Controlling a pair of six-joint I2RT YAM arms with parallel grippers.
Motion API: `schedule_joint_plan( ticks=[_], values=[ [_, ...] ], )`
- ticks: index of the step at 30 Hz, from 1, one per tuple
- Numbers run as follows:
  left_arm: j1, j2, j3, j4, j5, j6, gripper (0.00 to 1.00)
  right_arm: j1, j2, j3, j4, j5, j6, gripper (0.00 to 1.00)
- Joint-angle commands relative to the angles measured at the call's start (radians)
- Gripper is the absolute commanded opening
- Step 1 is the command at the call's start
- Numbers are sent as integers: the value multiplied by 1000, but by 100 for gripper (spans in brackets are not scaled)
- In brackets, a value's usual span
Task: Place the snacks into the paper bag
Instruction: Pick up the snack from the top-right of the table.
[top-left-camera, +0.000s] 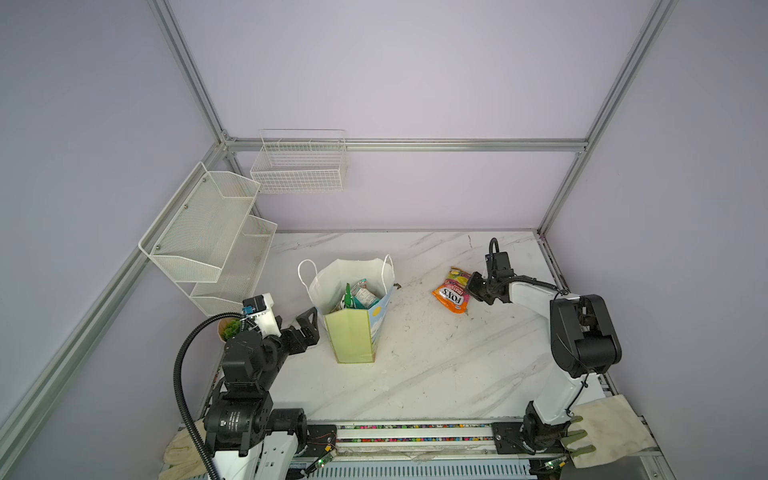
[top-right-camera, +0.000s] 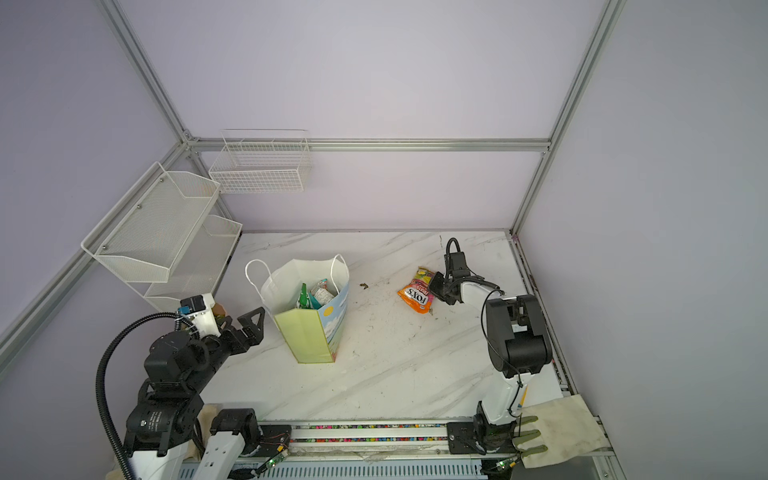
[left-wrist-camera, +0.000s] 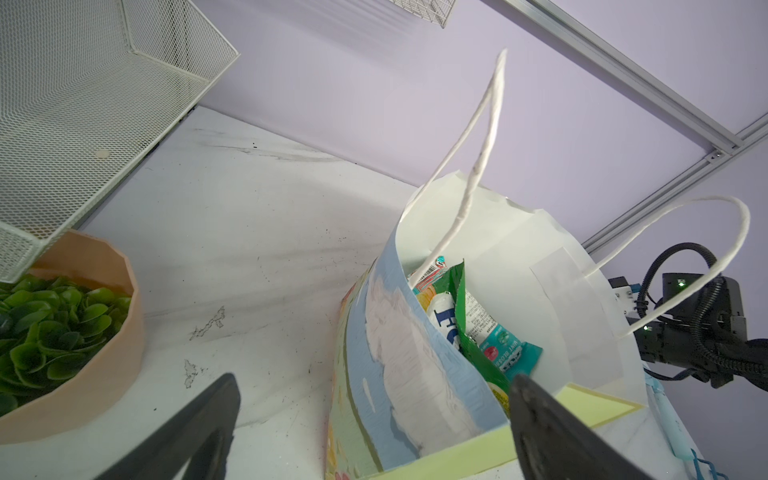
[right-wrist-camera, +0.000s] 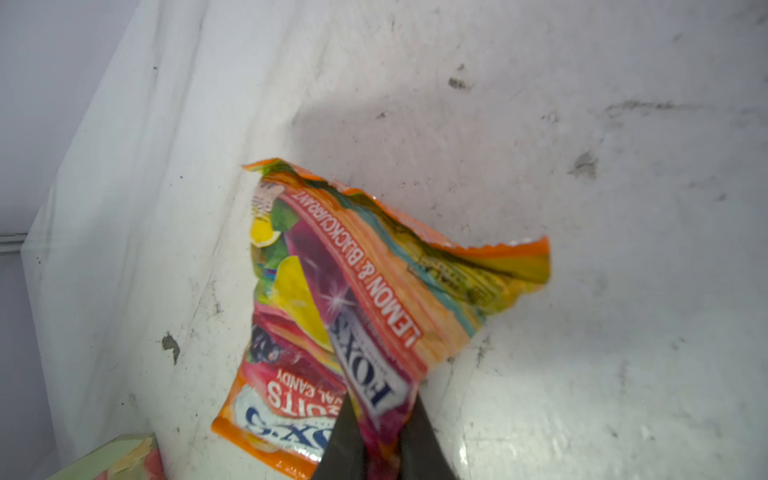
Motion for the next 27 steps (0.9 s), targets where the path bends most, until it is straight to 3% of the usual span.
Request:
schedule_joint_plan(
  ticks=[1,13,27],
  values=[
    [-3,7,-43,37,14,2,100,1,-87,5,-24,-1,22,1],
    [-4,5,-43,37,14,0,100,1,-249,21,-14,-47,74,1],
    [-3,4,-44,37,15,0,100,35,-431,132,-113,11,50,1]
  ],
)
